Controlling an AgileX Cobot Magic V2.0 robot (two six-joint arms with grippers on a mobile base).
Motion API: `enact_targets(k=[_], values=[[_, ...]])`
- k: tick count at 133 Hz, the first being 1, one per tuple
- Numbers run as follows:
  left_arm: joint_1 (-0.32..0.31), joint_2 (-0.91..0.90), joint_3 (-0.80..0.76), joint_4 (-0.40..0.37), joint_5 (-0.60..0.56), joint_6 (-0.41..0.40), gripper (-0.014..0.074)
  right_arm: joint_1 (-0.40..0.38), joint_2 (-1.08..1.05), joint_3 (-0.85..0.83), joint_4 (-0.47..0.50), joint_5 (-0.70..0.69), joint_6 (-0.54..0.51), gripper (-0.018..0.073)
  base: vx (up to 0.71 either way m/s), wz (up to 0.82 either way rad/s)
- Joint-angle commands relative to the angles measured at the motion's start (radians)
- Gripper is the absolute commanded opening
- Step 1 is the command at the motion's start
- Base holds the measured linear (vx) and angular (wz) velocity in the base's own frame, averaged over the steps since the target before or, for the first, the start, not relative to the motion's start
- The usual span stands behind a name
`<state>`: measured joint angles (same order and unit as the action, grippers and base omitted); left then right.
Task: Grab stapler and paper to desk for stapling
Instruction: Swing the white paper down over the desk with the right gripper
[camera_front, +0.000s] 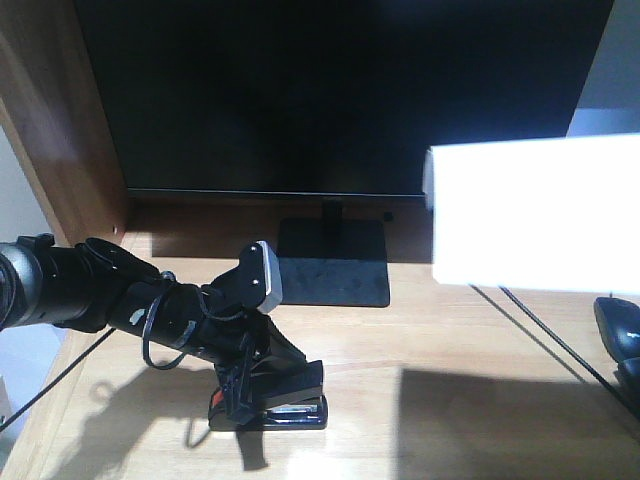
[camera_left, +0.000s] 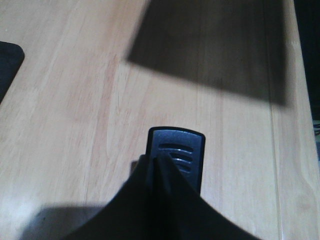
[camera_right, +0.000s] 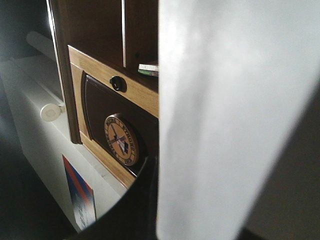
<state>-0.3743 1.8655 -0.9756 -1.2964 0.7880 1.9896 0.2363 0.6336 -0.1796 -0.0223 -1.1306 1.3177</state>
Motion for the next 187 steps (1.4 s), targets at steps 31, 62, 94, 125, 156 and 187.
enact_targets(k=[31,62,94,125,156,187], values=[[-0.004,-0.040,-0.024,-0.050,0.035,0.000,-0.0006,-0.008,0.328,-0.107,-0.090,-0.216,0.092,-0.0003,0.00,0.00],[-0.004,-0.040,-0.024,-0.050,0.035,0.000,-0.0006,-0.010,0.434,-0.106,-0.139,-0.216,0.105,-0.0003,0.00,0.00],[-0.004,-0.040,-0.024,-0.050,0.035,0.000,-0.0006,-0.293,0.458,-0.111,-0.473,-0.216,0.345,-0.0003,0.00,0.00],[-0.004,-0.040,-0.024,-0.050,0.035,0.000,-0.0006,-0.611,0.476,-0.212,-1.021,-0.216,0.609,-0.0003,0.00,0.00],[-0.004,-0.040,-0.024,-0.050,0.035,0.000,-0.0006,-0.655,0.565,-0.301,-1.314,-0.216,0.687,-0.0003,0.00,0.00],[-0.004,-0.040,-0.024,-0.050,0.035,0.000,-0.0006,-0.654,0.622,-0.306,-1.508,-0.216,0.709,-0.0003,0.00,0.00]])
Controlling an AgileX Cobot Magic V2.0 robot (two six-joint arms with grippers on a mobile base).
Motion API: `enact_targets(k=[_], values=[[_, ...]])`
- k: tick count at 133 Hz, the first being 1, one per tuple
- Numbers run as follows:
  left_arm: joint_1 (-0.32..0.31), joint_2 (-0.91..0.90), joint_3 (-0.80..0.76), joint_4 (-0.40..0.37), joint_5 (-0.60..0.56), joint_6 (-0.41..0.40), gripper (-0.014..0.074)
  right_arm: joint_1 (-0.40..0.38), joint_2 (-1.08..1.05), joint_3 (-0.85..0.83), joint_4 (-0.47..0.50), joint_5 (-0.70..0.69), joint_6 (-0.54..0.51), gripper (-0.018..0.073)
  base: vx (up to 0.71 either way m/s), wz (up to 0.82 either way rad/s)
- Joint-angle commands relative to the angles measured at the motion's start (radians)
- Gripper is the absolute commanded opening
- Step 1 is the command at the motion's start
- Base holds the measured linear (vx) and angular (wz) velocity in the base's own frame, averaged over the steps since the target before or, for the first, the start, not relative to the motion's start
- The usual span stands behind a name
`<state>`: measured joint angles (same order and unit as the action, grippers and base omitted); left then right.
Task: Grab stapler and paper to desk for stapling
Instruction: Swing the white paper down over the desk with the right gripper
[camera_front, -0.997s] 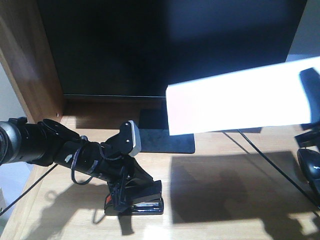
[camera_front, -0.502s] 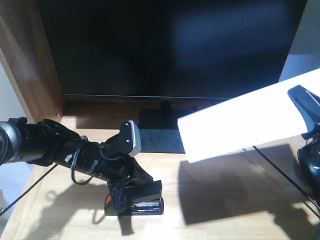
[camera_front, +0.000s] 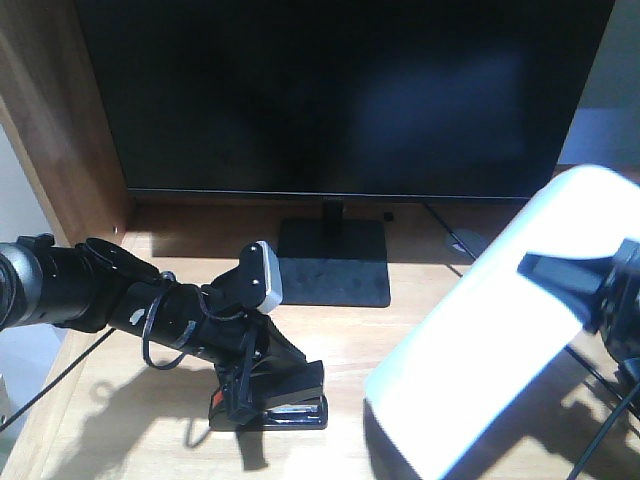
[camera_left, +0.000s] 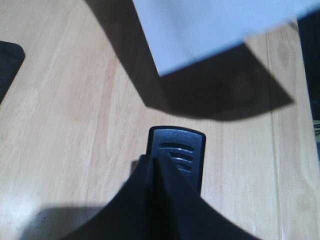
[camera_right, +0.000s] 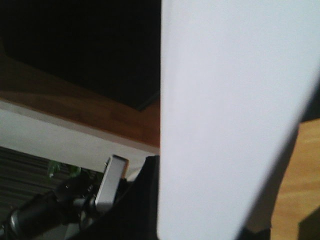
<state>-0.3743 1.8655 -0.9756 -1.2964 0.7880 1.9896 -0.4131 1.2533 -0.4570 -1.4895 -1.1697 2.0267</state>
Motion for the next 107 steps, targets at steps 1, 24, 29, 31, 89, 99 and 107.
enact_targets(k=[1,24,29,31,89,99,107], values=[[-0.004,-0.040,-0.024,-0.050,0.035,0.000,-0.0006,-0.005,0.002,-0.028,-0.046,-0.177,0.000,-0.0003,0.00,0.00],[-0.004,-0.040,-0.024,-0.050,0.035,0.000,-0.0006,0.078,0.035,-0.028,-0.099,-0.177,-0.006,-0.0003,0.00,0.00],[-0.004,-0.040,-0.024,-0.050,0.035,0.000,-0.0006,0.115,0.044,-0.028,-0.110,-0.177,-0.009,-0.0003,0.00,0.00],[-0.004,-0.040,-0.024,-0.050,0.035,0.000,-0.0006,0.128,0.047,-0.028,-0.114,-0.177,-0.009,-0.0003,0.00,0.00],[-0.004,-0.040,-0.024,-0.050,0.035,0.000,-0.0006,0.309,0.071,-0.028,-0.134,-0.177,-0.043,-0.0003,0.00,0.00],[-0.004,-0.040,-0.024,-0.050,0.035,0.000,-0.0006,0.314,0.069,-0.028,-0.101,-0.177,-0.038,-0.0003,0.00,0.00],[-0.004,-0.040,-0.024,-0.050,0.035,0.000,-0.0006,0.325,0.068,-0.028,-0.073,-0.177,-0.038,-0.0003,0.00,0.00]])
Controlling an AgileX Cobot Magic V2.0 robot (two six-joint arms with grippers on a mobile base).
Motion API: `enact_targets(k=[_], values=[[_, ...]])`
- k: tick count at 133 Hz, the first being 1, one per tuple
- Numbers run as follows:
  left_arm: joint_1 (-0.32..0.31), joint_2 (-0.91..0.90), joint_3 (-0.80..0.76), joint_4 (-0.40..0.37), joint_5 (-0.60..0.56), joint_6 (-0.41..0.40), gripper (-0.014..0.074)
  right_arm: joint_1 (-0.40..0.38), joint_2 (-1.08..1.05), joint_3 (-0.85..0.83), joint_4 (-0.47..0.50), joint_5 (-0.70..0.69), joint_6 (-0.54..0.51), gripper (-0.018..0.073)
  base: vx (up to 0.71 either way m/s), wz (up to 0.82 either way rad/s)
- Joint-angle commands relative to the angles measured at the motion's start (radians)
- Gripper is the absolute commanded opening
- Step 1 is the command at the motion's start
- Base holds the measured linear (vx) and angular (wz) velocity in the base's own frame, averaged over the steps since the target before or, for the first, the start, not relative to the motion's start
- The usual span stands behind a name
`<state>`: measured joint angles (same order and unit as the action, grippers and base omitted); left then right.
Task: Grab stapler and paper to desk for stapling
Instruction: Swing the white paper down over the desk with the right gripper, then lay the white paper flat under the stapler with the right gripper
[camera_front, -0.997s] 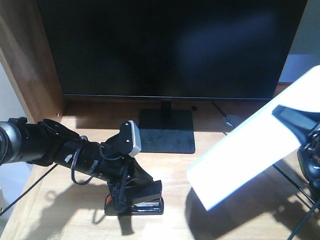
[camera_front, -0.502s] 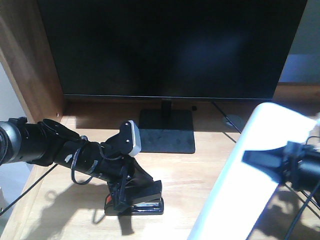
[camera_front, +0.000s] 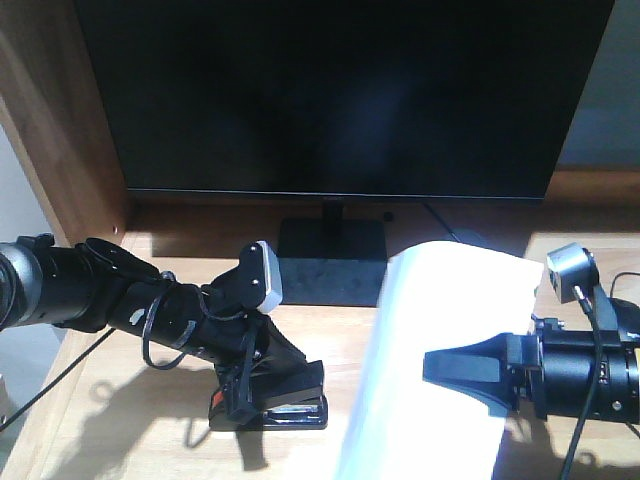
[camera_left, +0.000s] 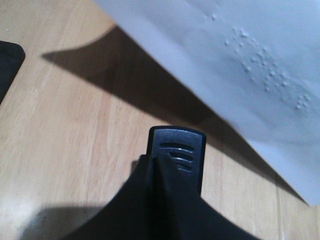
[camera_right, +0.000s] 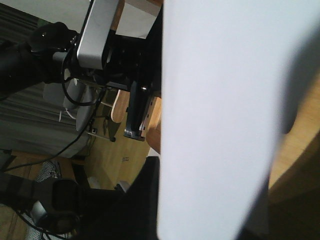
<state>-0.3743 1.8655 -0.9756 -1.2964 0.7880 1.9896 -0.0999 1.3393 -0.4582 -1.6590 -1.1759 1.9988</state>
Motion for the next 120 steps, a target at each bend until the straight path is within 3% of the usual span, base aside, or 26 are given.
enact_targets(k=[1,37,52,84,120], values=[[-0.004,-0.040,-0.024,-0.050,0.035,0.000,-0.0006,0.017,-0.018,-0.027,0.109,-0.170,-0.011,-0.0003,0.00,0.00],[-0.004,-0.040,-0.024,-0.050,0.035,0.000,-0.0006,0.136,-0.018,-0.027,0.288,-0.170,-0.034,-0.0003,0.00,0.00],[-0.004,-0.040,-0.024,-0.050,0.035,0.000,-0.0006,0.148,-0.018,-0.026,0.299,-0.168,-0.067,-0.0003,0.00,0.00],[-0.004,-0.040,-0.024,-0.050,0.035,0.000,-0.0006,0.086,-0.018,-0.026,0.119,-0.071,-0.048,-0.0003,0.00,0.00],[-0.004,-0.040,-0.024,-0.050,0.035,0.000,-0.0006,-0.055,-0.018,-0.026,-0.139,0.043,0.008,-0.0003,0.00,0.00]])
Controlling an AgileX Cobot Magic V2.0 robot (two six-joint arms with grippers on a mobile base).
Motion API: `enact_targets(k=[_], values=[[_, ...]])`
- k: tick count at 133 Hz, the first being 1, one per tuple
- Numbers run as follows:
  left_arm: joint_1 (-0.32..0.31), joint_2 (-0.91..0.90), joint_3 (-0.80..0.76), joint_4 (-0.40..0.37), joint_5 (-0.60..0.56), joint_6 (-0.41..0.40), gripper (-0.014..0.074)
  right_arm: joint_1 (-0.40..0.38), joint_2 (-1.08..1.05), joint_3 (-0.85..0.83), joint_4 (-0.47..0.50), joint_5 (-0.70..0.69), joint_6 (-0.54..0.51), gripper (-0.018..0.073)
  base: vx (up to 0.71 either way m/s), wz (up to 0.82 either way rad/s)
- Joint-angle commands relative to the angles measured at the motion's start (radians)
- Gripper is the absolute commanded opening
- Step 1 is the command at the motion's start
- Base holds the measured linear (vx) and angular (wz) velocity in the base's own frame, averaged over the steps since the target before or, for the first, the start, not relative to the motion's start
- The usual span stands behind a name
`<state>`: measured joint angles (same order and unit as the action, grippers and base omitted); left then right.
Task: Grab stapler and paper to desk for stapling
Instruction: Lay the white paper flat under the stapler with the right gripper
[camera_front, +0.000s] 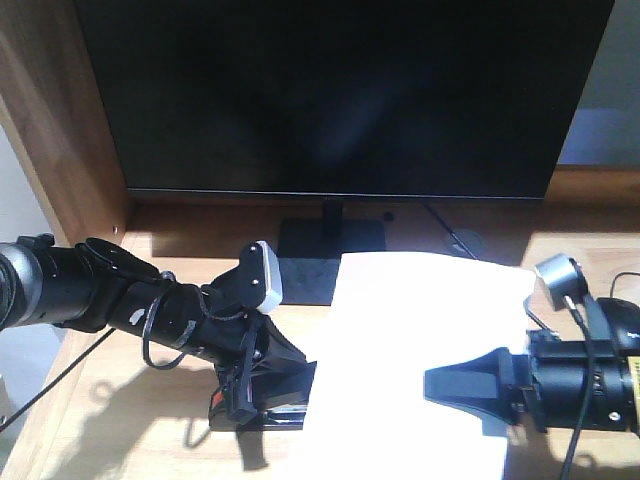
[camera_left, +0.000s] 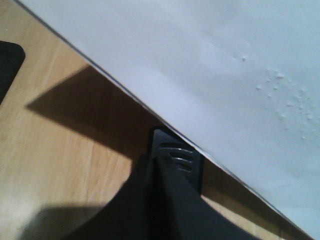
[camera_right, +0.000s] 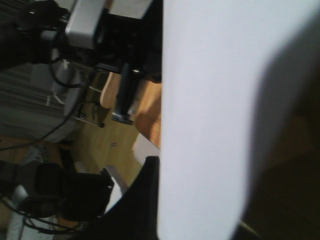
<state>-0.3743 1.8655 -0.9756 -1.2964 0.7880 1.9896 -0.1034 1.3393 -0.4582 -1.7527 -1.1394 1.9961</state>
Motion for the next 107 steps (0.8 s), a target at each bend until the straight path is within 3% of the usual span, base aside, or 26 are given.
enact_targets(k=[1,16,74,107], values=[[-0.004,-0.040,-0.024,-0.050,0.035,0.000,-0.0006,-0.052,-0.018,-0.026,-0.045,0.006,0.010,-0.0003,0.00,0.00],[-0.004,-0.040,-0.024,-0.050,0.035,0.000,-0.0006,-0.086,-0.010,-0.021,-0.045,0.056,0.004,-0.0003,0.00,0.00],[-0.004,-0.040,-0.024,-0.050,0.035,0.000,-0.0006,-0.085,0.002,-0.021,-0.045,0.305,-0.013,-0.0003,0.00,0.00],[-0.004,-0.040,-0.024,-0.050,0.035,0.000,-0.0006,-0.085,0.002,-0.021,-0.045,0.279,-0.014,-0.0003,0.00,0.00]])
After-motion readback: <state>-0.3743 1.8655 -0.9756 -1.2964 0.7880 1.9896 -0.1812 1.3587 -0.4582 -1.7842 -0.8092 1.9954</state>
